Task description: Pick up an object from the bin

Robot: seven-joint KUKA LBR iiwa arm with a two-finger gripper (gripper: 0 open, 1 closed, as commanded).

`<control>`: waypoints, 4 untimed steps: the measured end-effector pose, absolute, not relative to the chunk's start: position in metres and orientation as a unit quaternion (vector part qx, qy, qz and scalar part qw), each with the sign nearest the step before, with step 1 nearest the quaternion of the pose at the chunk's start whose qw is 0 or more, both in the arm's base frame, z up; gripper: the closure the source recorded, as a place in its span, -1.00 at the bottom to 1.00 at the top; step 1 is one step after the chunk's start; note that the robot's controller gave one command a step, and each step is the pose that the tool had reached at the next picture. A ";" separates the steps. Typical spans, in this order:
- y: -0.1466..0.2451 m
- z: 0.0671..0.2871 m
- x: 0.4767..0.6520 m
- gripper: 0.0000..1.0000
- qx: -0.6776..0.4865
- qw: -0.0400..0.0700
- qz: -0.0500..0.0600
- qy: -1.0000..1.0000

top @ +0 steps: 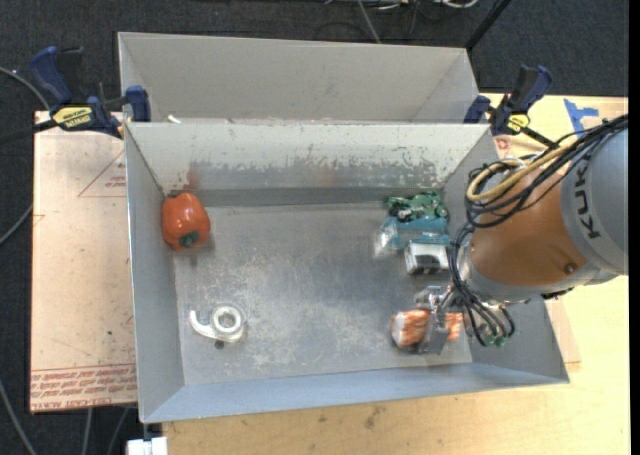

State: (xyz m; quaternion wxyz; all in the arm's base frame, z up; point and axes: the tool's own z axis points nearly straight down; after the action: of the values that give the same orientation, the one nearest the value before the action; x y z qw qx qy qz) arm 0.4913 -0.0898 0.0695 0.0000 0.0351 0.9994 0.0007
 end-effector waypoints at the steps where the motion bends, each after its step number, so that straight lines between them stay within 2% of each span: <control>1: -0.090 0.070 0.491 1.00 0.035 0.000 0.001 0.999; 2: -0.090 0.073 0.490 1.00 0.035 -0.001 0.001 0.999; 3: -0.089 0.091 0.488 1.00 0.035 -0.005 0.001 0.999; 4: -0.089 0.115 0.489 1.00 0.035 -0.003 0.001 0.999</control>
Offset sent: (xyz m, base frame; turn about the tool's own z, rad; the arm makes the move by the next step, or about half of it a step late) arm -0.0002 0.0001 0.0445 0.0000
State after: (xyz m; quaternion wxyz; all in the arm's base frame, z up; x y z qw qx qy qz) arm 0.4892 -0.0893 0.1148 -0.0033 0.0348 0.9994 0.0010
